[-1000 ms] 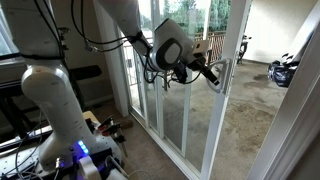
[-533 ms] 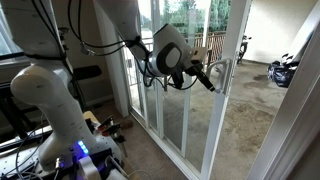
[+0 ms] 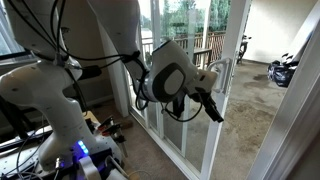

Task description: Close the door

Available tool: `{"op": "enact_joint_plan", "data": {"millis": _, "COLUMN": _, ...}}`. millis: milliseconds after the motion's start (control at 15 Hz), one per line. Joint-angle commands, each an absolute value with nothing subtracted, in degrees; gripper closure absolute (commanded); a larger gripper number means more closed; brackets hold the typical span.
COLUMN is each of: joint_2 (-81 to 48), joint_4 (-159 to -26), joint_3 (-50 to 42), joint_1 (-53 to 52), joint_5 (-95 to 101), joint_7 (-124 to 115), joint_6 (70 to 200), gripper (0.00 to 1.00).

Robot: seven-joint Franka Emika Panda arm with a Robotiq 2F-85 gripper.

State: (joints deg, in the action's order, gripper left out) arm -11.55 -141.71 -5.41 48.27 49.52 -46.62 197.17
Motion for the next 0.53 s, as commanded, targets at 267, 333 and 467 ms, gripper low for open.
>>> {"op": "enact_joint_plan", "data": {"millis": 267, "joint_2": -11.7, "joint_4": -138.4, "joint_3": 2.3, "joint_1": 56.0, "joint_5": 63.4, "joint_7": -48.3, "joint_6": 195.8, "gripper": 0.0}}
{"op": "enact_joint_plan", "data": {"millis": 333, "joint_2": -10.8, "joint_4": -139.1, "joint_3": 3.5, "joint_1": 55.0, "joint_5": 63.4, "joint_7": -48.2, "joint_6": 195.7, "gripper": 0.0}}
{"op": "enact_joint_plan", "data": {"millis": 467, "joint_2": -9.2, "joint_4": -140.3, "joint_3": 6.2, "joint_1": 53.6, "joint_5": 63.5, "joint_7": -48.4, "joint_6": 195.5, "gripper": 0.0}}
